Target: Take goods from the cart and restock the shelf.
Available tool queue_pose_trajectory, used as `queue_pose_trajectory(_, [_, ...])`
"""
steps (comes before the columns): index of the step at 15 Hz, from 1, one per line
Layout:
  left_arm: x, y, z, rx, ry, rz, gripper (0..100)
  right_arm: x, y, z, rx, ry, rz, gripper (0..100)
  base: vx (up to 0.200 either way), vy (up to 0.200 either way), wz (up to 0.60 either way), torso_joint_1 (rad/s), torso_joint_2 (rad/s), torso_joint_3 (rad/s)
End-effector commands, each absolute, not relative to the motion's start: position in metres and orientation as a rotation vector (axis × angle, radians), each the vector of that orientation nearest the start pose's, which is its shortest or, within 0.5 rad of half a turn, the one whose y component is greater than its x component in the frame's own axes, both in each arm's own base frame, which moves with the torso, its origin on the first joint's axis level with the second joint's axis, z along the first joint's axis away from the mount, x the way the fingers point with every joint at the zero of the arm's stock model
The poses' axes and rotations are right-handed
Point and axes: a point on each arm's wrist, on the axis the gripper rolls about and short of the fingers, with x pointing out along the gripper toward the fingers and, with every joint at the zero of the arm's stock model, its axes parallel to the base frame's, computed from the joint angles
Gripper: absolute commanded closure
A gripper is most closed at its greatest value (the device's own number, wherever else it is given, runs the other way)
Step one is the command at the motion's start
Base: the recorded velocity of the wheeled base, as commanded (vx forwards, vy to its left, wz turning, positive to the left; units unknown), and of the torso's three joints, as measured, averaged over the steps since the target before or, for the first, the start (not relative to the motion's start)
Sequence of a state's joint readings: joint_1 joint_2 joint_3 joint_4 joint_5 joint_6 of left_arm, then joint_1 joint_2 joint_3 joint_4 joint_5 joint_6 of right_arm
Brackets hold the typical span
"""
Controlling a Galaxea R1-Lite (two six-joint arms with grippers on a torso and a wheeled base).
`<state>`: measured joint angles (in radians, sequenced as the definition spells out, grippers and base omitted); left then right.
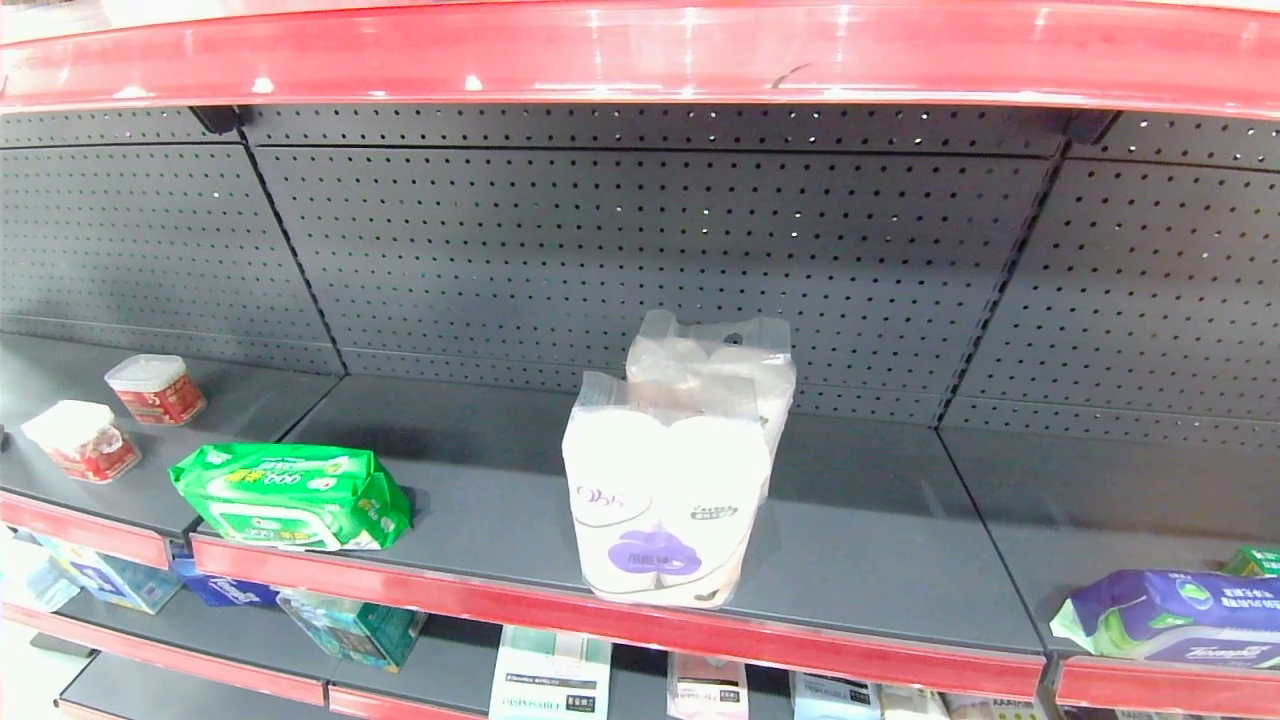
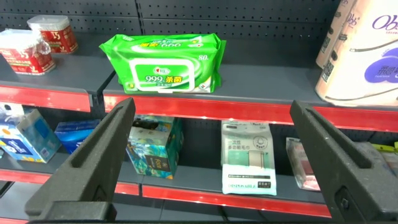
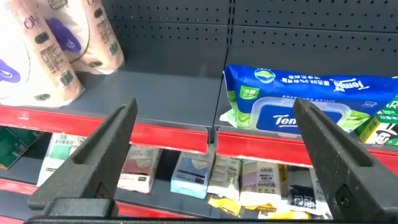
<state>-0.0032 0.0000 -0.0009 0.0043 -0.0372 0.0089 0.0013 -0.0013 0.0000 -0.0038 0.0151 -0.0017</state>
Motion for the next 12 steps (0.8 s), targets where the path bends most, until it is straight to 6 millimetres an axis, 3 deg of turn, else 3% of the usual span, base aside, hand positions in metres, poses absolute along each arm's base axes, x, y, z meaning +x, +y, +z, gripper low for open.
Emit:
queue_pose_trajectory(1, [-0.0228,-0.0008,0.0750,0.009,0.004,-0.040,0,-0.0228,0.0003,0.0760,-0.002,-0.005,0.017,0,0.000,0.000,-0.60,0.002,-0.01,-0.002])
queue_pose_trajectory(8, [-0.0228,-0.0008,0.0750,0.008,0.004,-0.041,0,-0.0228,0.0003,0.0760,-0.002,-0.005,0.017,0,0.000,0.000,-0.60,0.006,0.00,0.003])
queue_pose_trajectory(12, [-0.0228,-0.0011,0.0750,0.011,0.004,-0.057,0,-0.0228,0.0003,0.0760,-0.002,-0.005,0.017,0,0.000,0.000,0.00,0.000,0.00,0.000])
